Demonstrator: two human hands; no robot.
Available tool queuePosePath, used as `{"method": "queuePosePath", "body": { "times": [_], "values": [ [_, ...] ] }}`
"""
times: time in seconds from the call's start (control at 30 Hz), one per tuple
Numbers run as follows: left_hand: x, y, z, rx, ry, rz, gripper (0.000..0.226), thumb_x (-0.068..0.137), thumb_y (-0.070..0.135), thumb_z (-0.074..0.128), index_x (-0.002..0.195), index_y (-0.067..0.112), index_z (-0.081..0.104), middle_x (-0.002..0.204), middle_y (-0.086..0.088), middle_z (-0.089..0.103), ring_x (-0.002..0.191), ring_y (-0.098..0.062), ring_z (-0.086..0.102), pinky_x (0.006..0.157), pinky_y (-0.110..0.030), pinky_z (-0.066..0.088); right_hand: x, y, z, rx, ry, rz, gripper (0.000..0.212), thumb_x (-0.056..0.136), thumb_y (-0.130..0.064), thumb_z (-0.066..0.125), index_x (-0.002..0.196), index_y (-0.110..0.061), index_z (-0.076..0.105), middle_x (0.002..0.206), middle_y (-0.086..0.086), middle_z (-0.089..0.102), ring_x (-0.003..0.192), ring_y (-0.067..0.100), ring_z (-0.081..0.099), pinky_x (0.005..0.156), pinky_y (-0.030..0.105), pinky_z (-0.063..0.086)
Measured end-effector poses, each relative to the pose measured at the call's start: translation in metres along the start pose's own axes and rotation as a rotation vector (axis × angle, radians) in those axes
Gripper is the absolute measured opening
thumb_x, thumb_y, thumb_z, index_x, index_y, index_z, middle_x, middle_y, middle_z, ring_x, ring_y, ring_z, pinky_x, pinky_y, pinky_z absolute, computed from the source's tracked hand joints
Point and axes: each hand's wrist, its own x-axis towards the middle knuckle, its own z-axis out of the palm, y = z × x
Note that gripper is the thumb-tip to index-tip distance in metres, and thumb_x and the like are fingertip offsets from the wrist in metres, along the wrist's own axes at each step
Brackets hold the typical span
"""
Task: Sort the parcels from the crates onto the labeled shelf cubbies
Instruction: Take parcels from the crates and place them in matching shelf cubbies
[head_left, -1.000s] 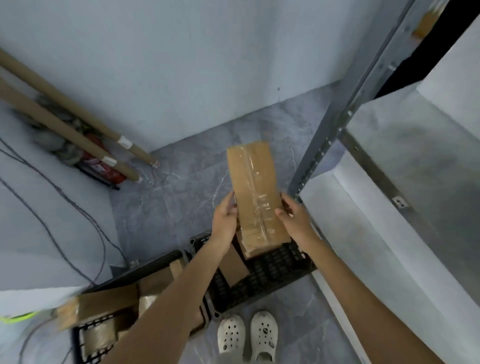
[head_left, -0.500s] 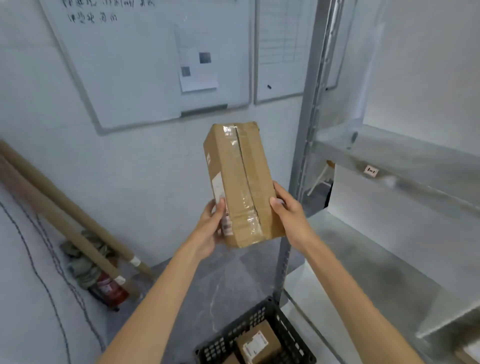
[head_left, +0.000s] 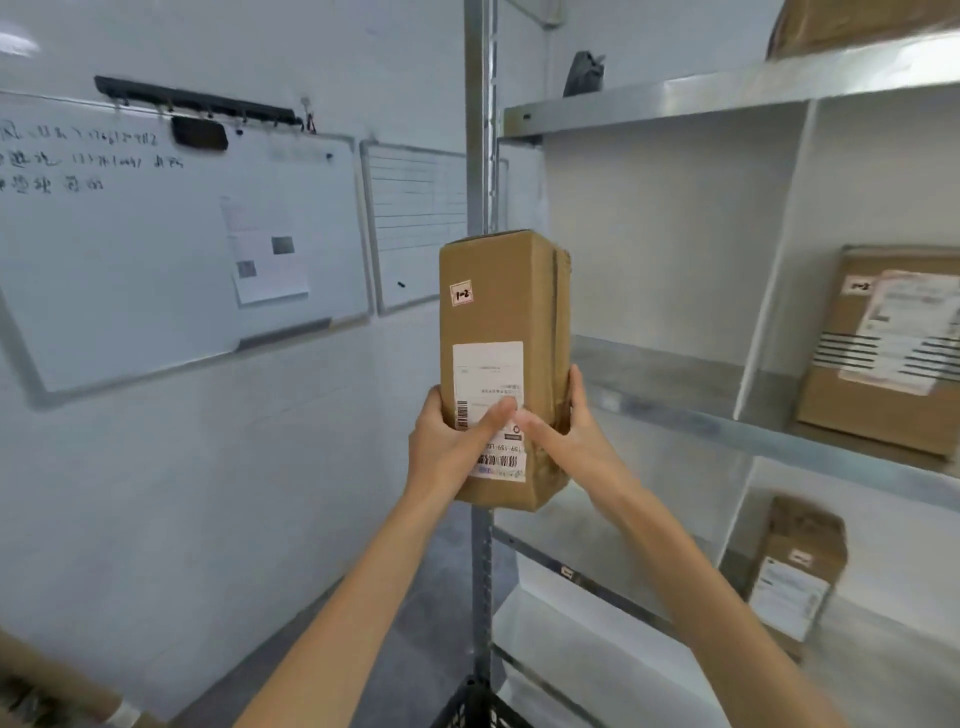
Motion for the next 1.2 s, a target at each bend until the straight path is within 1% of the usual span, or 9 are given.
{"method": "queuePosePath", "body": {
  "times": [0.07, 0.17, 0.23, 0.3, 0.47, 0.6, 0.77, 0.97, 1.2],
  "values": [
    [-0.014, 0.011, 0.014, 0.06, -0.072, 0.077, 0.054, 0.071, 0.052, 0.072, 0.113, 0.028, 0.049, 0.097, 0.019, 0.062, 0.086, 0.001, 0.061, 0.067, -0.017, 0.052, -0.015, 0.0, -0.02, -0.011, 0.051, 0.033, 0.129, 0.055, -0.064, 0.076, 0.148, -0.037, -0.008, 0.15, -0.006, 0.031, 0.132, 0.013, 0.04, 0.11, 0.041, 0.037],
    [-0.031, 0.021, 0.031, 0.017, -0.24, 0.186, 0.052, 0.075, 0.048, 0.07, 0.121, 0.027, 0.055, 0.106, 0.016, 0.068, 0.091, -0.003, 0.067, 0.074, -0.025, 0.058, -0.045, 0.002, -0.058, 0.101, 0.115, -0.049, 0.09, 0.066, -0.044, 0.073, 0.14, -0.042, 0.021, 0.136, -0.005, 0.051, 0.116, 0.015, 0.057, 0.095, 0.04, 0.052],
    [-0.04, 0.028, 0.044, -0.024, -0.338, 0.224, 0.051, 0.079, 0.039, 0.07, 0.127, 0.027, 0.056, 0.109, 0.016, 0.068, 0.094, -0.002, 0.067, 0.076, -0.025, 0.058, -0.066, 0.002, -0.085, 0.14, 0.13, -0.08, 0.079, 0.067, -0.042, 0.074, 0.131, -0.049, 0.029, 0.13, -0.004, 0.057, 0.114, 0.019, 0.06, 0.091, 0.041, 0.054],
    [-0.05, 0.036, 0.061, -0.043, -0.414, 0.243, 0.054, 0.08, 0.035, 0.07, 0.131, 0.028, 0.053, 0.113, 0.016, 0.066, 0.097, -0.001, 0.066, 0.076, -0.022, 0.057, -0.085, 0.001, -0.11, 0.149, 0.145, -0.069, 0.084, 0.064, -0.044, 0.075, 0.133, -0.049, 0.028, 0.129, -0.004, 0.058, 0.114, 0.02, 0.061, 0.092, 0.044, 0.053],
    [-0.078, 0.053, 0.117, -0.096, -0.498, 0.256, 0.061, 0.075, 0.039, 0.073, 0.132, 0.028, 0.054, 0.118, 0.011, 0.067, 0.099, -0.008, 0.067, 0.08, -0.035, 0.059, -0.129, 0.004, -0.173, 0.117, 0.201, -0.014, 0.11, 0.06, -0.053, 0.081, 0.145, -0.043, 0.013, 0.137, -0.003, 0.052, 0.12, 0.022, 0.057, 0.099, 0.054, 0.045],
    [-0.108, 0.069, 0.162, -0.147, -0.528, 0.279, 0.067, 0.068, 0.045, 0.077, 0.129, 0.028, 0.057, 0.115, 0.014, 0.068, 0.102, -0.004, 0.065, 0.085, -0.034, 0.057, -0.166, 0.0, -0.222, 0.113, 0.23, -0.019, 0.108, 0.059, -0.05, 0.083, 0.145, -0.041, 0.018, 0.139, -0.001, 0.051, 0.122, 0.023, 0.055, 0.098, 0.051, 0.047],
    [-0.154, 0.091, 0.216, -0.207, -0.556, 0.262, 0.078, 0.055, 0.05, 0.078, 0.127, 0.027, 0.056, 0.113, 0.013, 0.068, 0.098, -0.003, 0.066, 0.077, -0.028, 0.059, -0.22, -0.006, -0.281, 0.041, 0.257, -0.041, 0.098, 0.066, -0.048, 0.08, 0.144, -0.043, 0.021, 0.141, -0.001, 0.049, 0.129, 0.026, 0.048, 0.102, 0.055, 0.042],
    [-0.202, 0.11, 0.269, -0.231, -0.574, 0.259, 0.07, 0.053, 0.052, 0.081, 0.115, 0.03, 0.058, 0.109, 0.017, 0.068, 0.097, -0.003, 0.065, 0.075, -0.027, 0.059, -0.278, -0.019, -0.333, 0.043, 0.259, -0.047, 0.103, 0.06, -0.051, 0.082, 0.142, -0.036, 0.023, 0.136, 0.002, 0.054, 0.121, 0.025, 0.055, 0.086, 0.035, 0.054],
    [-0.241, 0.119, 0.309, -0.219, -0.591, 0.304, 0.073, 0.049, 0.065, 0.079, 0.113, 0.038, 0.056, 0.109, 0.021, 0.067, 0.102, -0.005, 0.064, 0.082, -0.038, 0.058, -0.325, -0.031, -0.372, 0.067, 0.24, -0.024, 0.1, 0.058, -0.048, 0.084, 0.138, -0.033, 0.026, 0.134, 0.002, 0.056, 0.121, 0.024, 0.056, 0.086, 0.034, 0.054]
  ]
}}
